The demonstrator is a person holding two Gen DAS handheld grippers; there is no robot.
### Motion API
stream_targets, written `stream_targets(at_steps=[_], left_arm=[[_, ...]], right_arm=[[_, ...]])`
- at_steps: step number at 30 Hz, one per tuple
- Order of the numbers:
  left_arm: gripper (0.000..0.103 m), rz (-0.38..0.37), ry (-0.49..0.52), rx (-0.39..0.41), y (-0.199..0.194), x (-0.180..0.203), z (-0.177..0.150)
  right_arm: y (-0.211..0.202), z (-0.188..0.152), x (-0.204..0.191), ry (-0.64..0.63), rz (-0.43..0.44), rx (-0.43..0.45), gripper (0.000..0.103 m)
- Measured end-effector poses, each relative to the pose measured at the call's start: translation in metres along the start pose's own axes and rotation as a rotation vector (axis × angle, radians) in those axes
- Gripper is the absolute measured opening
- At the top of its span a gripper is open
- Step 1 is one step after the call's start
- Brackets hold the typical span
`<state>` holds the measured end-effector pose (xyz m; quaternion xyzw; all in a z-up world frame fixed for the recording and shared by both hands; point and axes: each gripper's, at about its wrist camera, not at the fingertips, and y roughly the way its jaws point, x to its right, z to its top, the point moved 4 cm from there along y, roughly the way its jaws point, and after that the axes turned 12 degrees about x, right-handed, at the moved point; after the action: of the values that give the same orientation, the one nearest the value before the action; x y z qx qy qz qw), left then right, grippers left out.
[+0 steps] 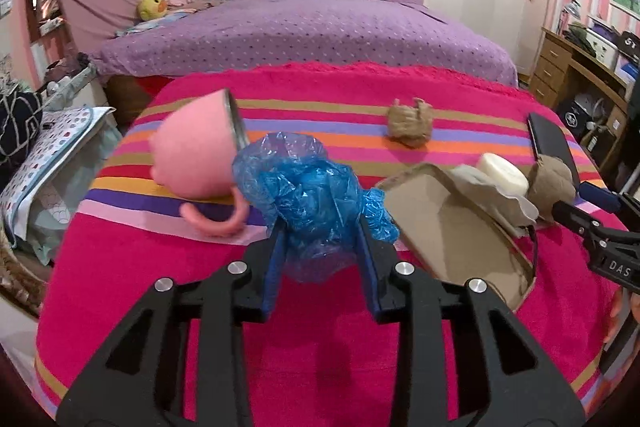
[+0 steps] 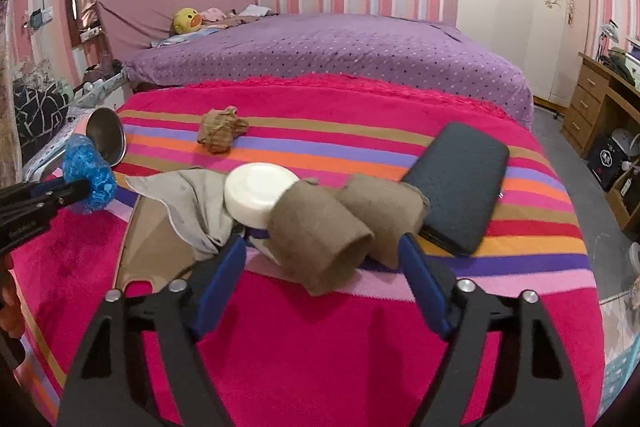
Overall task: Collect trash
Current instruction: 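Grasp the blue plastic bag with the left tool, then grasp a brown cardboard tube with the right tool while the left tool holds the bag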
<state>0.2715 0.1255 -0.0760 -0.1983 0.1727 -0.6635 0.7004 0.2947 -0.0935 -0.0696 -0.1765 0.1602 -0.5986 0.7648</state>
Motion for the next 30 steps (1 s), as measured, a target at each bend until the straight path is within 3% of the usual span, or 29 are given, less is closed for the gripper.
stream_targets(at_steps=[5, 9, 12, 16, 30], left_arm=[[0.032, 0.012, 0.005, -0.001, -0.001, -0.003, -0.001], [0.032, 0.013, -0.001, -0.002, 0.001, -0.005, -0.001], [0.032, 0.009, 0.002, -0.002, 0.001, -0.004, -0.001], [0.032, 0.013, 0.014, 0.007, -0.004, -0.002, -0.001], [0.032, -0.004, 0.016, 0.056, -0.025, 0.009, 0.003]], right_arm=[[0.012, 0.002, -0.003, -0.001, 0.017, -0.021, 0.074], [0.015, -0.002, -0.004, 0.005, 0.031, -0.041, 0.06], [0.013, -0.001, 0.001, 0.023, 0.034, -0.028, 0.041], [0.007, 0.0, 0.003, 0.025, 0.041, -0.004, 0.031], [-0.042, -0.002, 0.033, 0.036, 0.006, 0.076, 0.027]])
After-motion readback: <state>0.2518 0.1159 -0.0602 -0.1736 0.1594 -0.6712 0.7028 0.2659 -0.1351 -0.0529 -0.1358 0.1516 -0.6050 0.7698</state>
